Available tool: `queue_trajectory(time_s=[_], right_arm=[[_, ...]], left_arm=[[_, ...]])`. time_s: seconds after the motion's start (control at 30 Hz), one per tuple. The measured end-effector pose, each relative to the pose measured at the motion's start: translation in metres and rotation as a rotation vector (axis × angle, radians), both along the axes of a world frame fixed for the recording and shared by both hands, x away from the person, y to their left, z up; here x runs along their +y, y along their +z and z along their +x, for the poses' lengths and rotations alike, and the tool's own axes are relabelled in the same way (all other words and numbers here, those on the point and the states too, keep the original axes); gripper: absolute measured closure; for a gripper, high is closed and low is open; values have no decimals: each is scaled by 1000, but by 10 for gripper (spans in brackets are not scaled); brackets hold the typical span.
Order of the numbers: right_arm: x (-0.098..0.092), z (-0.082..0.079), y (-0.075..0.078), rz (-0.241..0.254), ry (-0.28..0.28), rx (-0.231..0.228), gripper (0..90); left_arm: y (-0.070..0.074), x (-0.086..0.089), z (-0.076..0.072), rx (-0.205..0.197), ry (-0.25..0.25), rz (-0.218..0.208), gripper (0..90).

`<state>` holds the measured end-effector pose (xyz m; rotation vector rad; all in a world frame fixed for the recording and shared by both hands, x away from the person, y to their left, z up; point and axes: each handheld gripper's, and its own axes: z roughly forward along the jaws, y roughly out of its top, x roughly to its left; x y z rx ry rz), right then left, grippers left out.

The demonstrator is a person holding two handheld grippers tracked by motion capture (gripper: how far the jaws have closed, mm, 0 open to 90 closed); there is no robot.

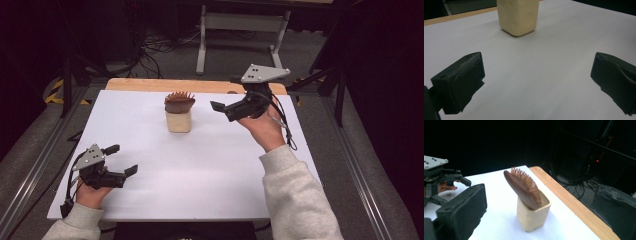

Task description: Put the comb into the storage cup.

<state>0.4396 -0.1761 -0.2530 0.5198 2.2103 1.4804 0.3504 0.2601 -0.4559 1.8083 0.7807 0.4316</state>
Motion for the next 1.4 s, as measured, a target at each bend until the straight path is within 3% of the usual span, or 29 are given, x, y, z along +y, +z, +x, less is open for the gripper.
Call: queue_trajectory(time_s=[0.37, 0.7, 0.83, 1.4], right_arm=[[-46, -27, -17, 19, -54, 13, 1], [-75, -45, -42, 14, -81, 32, 2], [-88, -53, -60, 16, -92, 66, 1], [-112, -71, -124, 40, -121, 117, 0]], left_arm=[[0, 1, 1, 3, -4, -4, 2], [0, 1, 0, -6, -9, 9, 2], [1, 1, 0, -7, -15, 7, 2], [0, 1, -2, -24, -46, 0, 3]])
